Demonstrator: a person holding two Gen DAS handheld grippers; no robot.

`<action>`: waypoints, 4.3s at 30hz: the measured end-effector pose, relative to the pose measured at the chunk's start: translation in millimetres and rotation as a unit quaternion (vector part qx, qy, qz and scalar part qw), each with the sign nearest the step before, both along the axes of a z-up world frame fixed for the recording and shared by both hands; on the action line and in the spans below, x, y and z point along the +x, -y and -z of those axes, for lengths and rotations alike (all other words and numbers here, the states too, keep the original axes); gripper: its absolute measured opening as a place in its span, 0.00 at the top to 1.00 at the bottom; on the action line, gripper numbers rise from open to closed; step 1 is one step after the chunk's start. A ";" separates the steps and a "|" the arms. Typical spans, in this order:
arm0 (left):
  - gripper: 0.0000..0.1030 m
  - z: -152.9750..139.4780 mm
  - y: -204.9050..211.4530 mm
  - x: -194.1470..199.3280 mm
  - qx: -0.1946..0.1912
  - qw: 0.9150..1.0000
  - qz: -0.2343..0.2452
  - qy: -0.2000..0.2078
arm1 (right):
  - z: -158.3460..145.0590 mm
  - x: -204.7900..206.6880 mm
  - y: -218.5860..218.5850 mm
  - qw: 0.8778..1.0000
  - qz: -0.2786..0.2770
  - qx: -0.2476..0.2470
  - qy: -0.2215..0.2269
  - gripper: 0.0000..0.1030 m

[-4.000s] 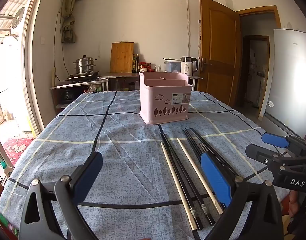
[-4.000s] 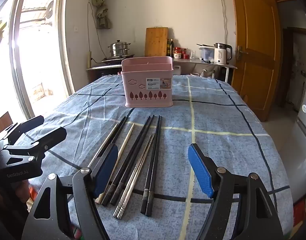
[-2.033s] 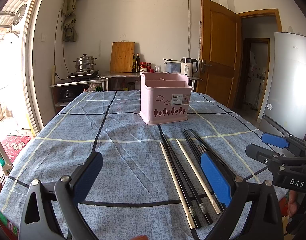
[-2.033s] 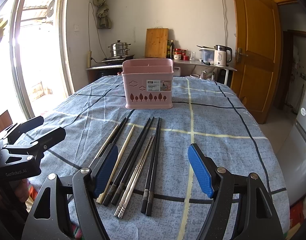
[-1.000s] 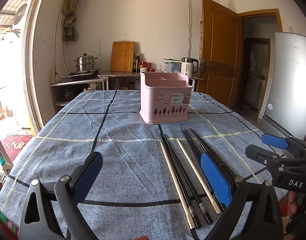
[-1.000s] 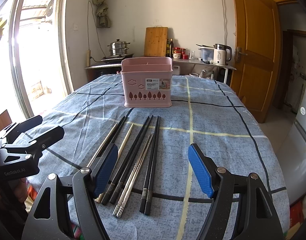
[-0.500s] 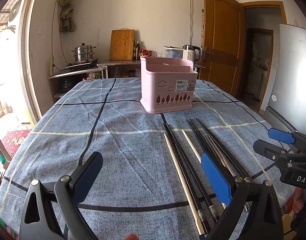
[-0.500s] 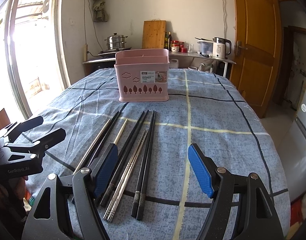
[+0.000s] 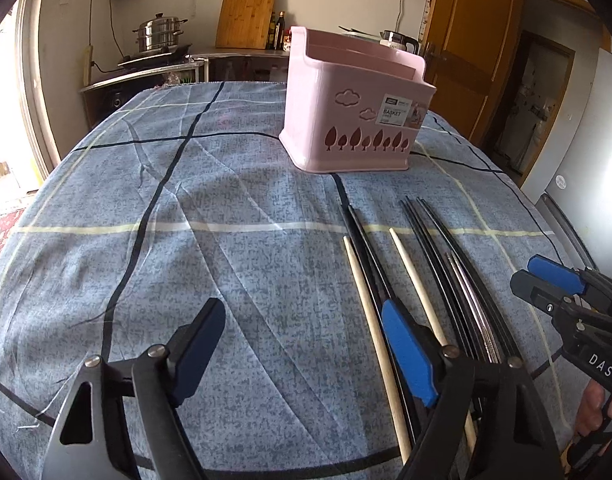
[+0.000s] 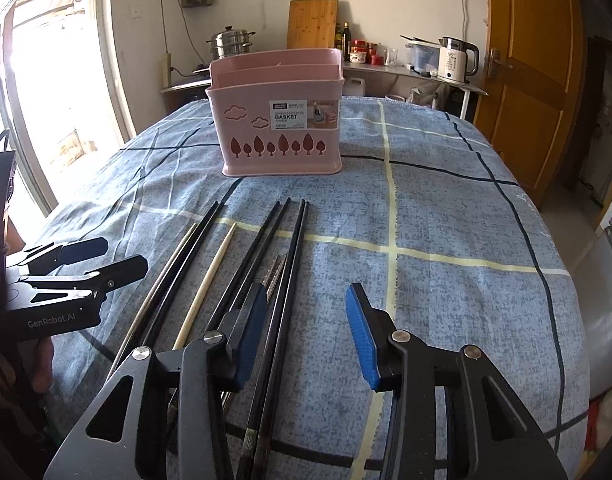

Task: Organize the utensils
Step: 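Close the left tool on a wooden chopstick while the right tool grasps another wooden chopstick, then lift both wooden chopsticks and carry them over the pink basket with both tools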

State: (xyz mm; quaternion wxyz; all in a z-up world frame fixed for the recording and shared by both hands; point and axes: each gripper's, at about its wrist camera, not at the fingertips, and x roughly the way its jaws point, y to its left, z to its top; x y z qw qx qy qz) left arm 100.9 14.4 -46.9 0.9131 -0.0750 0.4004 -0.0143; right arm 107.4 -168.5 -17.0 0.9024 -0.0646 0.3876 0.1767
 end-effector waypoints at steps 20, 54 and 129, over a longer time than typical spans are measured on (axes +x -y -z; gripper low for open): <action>0.35 5.7 7.8 21.7 0.028 0.999 0.000 -0.029 | 20.3 41.5 -10.7 0.999 -0.009 -0.009 -0.044 0.77; 0.88 0.7 -8.3 35.1 0.029 0.998 0.034 -0.040 | 18.0 58.5 -73.4 0.994 -0.070 0.025 -0.076 0.84; 0.96 -217.7 -25.5 75.5 -0.021 0.979 0.105 0.173 | -174.2 87.4 -36.1 0.980 -0.068 0.104 0.154 0.96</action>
